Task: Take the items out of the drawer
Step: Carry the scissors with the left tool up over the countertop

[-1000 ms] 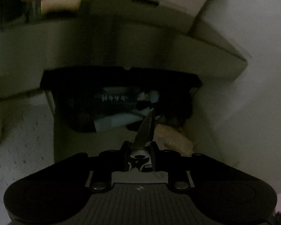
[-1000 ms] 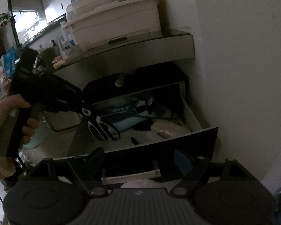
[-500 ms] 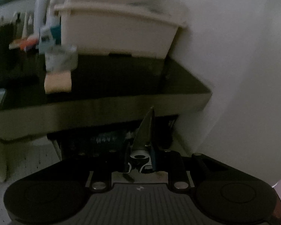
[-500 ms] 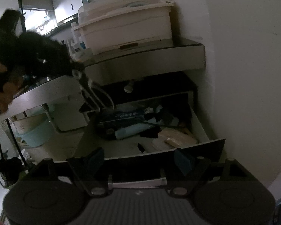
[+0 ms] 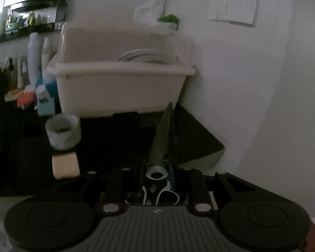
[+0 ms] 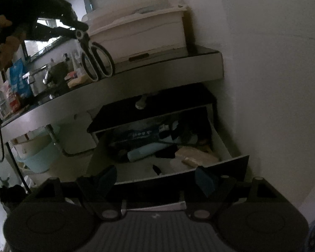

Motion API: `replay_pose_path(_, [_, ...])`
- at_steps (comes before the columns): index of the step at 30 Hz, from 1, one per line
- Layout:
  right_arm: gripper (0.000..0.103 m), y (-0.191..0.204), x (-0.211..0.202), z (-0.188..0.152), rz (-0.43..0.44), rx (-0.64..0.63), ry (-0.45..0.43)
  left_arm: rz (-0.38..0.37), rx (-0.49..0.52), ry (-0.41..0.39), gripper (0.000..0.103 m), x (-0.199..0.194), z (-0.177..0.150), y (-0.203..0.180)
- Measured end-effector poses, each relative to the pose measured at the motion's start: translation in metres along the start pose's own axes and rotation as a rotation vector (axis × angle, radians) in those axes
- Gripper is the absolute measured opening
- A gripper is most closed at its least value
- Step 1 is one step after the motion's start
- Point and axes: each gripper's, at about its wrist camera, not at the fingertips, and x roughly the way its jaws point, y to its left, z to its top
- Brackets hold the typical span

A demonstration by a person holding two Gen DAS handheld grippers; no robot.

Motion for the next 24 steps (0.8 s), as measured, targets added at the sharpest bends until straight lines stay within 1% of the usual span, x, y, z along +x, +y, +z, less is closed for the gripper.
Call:
replay_pose_path(4, [0.082, 0.001, -0.001, 0.001, 0.007, 0.011, -0.016, 0.031, 0.025, 0.008, 0.022, 0.006, 0.028, -0.001])
replay_pose_path(8, [0.082, 0.0, -0.002, 0.0, 0.008, 0.024, -0.018, 0.066, 0.016, 0.062, 0.022, 0.023, 0.052, 0.004])
replay_pose_path(15, [0.082, -0.007, -0.003, 0.0, -0.005, 0.049, -0.023, 0.134, -0.042, 0.153, 0.022, 0.065, 0.07, 0.021])
replay_pose_path(20, [0.082, -0.01, -0.002, 0.0, -0.011, 0.056, -0.023, 0.175, -0.091, 0.183, 0.022, 0.088, 0.078, 0.031])
replay_pose_path(24, [0.082, -0.013, -0.001, -0.001, -0.018, 0.064, -0.02, 0.218, -0.1, 0.203, 0.022, 0.105, 0.086, 0.035])
